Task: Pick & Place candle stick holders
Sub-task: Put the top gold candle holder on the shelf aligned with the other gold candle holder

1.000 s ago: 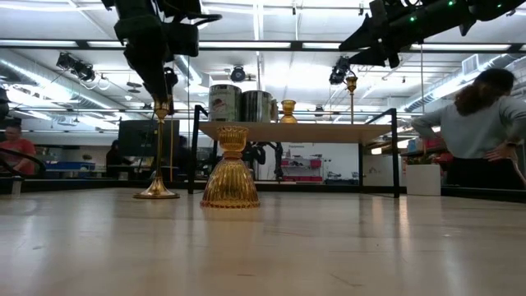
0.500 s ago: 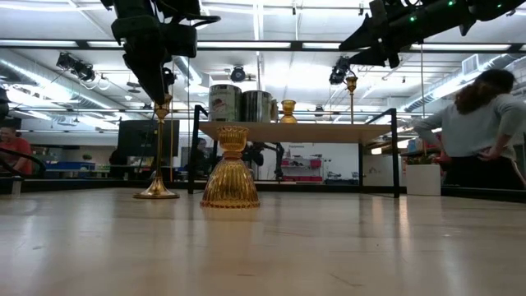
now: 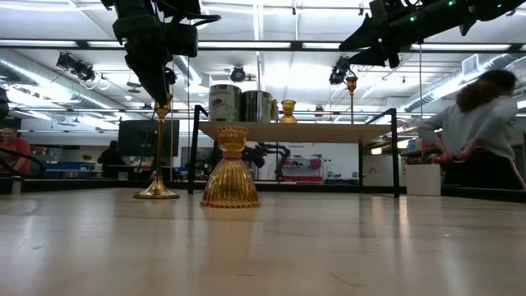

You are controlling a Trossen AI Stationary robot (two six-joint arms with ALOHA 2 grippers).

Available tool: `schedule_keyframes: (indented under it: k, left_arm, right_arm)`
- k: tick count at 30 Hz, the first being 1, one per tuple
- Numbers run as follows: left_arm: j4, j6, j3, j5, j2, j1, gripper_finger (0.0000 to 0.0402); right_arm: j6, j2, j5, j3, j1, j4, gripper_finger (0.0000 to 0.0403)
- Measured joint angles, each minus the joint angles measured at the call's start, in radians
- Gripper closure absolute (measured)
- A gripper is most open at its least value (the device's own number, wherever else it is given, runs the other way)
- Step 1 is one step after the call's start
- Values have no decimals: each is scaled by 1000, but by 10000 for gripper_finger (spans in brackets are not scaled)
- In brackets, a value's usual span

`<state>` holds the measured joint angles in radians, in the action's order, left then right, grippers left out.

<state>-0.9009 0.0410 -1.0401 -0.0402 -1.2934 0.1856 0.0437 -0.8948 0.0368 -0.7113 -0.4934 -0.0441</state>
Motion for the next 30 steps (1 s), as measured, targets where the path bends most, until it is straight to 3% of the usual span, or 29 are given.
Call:
schedule_keyframes:
  k: [22,30]
  left_arm:
    - [-5,25,-2,-45,0,0,234]
    - [-63,26,-105,-38,1,1,250]
  right_arm:
    - [9,0,-3,0,0,-1,85]
    - [31,0,-24,0,0,-50,85]
